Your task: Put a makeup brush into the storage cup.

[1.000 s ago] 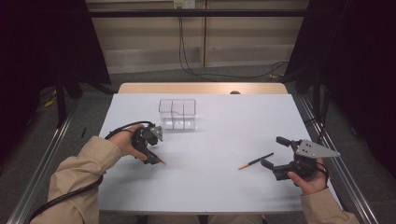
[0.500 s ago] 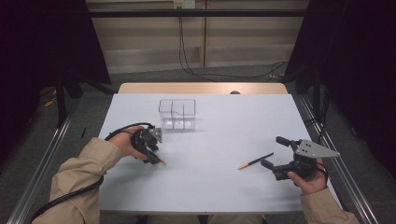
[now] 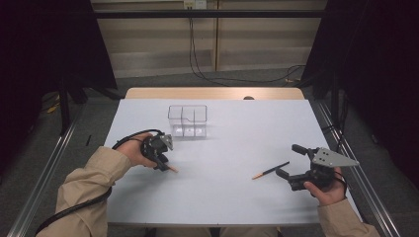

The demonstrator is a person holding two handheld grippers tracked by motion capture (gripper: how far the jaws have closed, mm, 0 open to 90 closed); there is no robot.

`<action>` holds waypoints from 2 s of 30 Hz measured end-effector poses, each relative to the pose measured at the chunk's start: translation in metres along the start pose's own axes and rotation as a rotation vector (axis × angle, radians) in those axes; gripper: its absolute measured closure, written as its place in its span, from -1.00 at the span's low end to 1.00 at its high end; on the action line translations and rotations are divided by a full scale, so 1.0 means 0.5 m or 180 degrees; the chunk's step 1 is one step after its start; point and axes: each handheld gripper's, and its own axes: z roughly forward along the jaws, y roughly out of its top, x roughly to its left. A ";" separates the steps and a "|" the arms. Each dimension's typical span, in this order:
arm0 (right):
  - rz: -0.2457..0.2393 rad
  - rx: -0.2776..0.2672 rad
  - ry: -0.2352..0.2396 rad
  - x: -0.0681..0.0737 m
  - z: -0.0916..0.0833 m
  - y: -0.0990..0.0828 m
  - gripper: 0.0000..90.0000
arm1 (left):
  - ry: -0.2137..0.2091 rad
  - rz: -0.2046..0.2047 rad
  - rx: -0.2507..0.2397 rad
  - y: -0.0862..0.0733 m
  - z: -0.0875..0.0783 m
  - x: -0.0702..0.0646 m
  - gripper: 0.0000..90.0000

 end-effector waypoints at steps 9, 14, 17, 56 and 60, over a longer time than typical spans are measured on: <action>-0.0005 -0.0004 -0.0008 0.000 0.000 0.000 -1.00 | -0.0060 -0.0084 0.0097 0.009 0.001 -0.003 0.84; -0.0006 -0.0002 -0.0005 0.001 0.001 0.000 -1.00 | -0.0065 -0.0147 0.0162 0.015 0.002 -0.001 0.85; -0.0006 -0.0004 -0.0006 0.001 0.001 0.000 -1.00 | -0.0075 -0.0159 0.0163 0.015 0.002 -0.001 0.83; -0.0018 0.0014 0.0008 0.002 0.002 -0.001 -1.00 | -0.0054 -0.0427 0.0268 0.025 0.008 0.002 0.86; -0.0018 0.0011 0.0011 0.001 0.001 -0.001 -1.00 | -0.0043 -0.0429 0.0266 0.024 0.007 0.001 0.86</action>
